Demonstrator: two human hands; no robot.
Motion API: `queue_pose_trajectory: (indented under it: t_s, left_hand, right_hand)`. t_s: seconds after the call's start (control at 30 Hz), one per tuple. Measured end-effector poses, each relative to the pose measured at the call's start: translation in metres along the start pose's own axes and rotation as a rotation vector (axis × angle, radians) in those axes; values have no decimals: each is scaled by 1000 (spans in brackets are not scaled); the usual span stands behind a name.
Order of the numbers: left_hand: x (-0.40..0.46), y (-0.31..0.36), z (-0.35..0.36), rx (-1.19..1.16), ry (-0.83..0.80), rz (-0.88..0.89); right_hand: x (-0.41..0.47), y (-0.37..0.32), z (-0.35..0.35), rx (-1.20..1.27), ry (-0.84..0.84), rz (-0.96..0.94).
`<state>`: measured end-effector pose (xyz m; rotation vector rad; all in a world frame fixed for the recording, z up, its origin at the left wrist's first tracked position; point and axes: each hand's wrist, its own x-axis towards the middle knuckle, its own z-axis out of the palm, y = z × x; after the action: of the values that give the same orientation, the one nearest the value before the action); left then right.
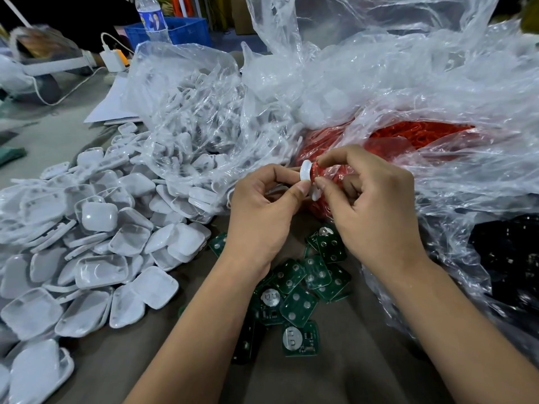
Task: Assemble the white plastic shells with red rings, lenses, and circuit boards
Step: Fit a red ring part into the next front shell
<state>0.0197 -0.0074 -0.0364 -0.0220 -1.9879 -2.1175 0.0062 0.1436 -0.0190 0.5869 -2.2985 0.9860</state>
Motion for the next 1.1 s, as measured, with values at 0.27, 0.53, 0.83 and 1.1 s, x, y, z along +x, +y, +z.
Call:
queue_pose_trajectory:
  t_s: [0.27, 0.53, 0.83, 1.1]
  left_hand:
    - [0, 0, 1, 27, 21, 6]
    - [0, 1, -1, 45, -3, 24]
    - [-1, 2, -1, 21, 1, -16]
    - [-5, 7, 3, -143, 18, -114]
  right_hand:
    - [-1, -1, 0, 17, -14, -9]
    - [-1, 5, 2, 49, -14, 6]
    - [-5, 10, 7, 137, 67, 40]
    - [-5, 10, 8, 360, 103, 168]
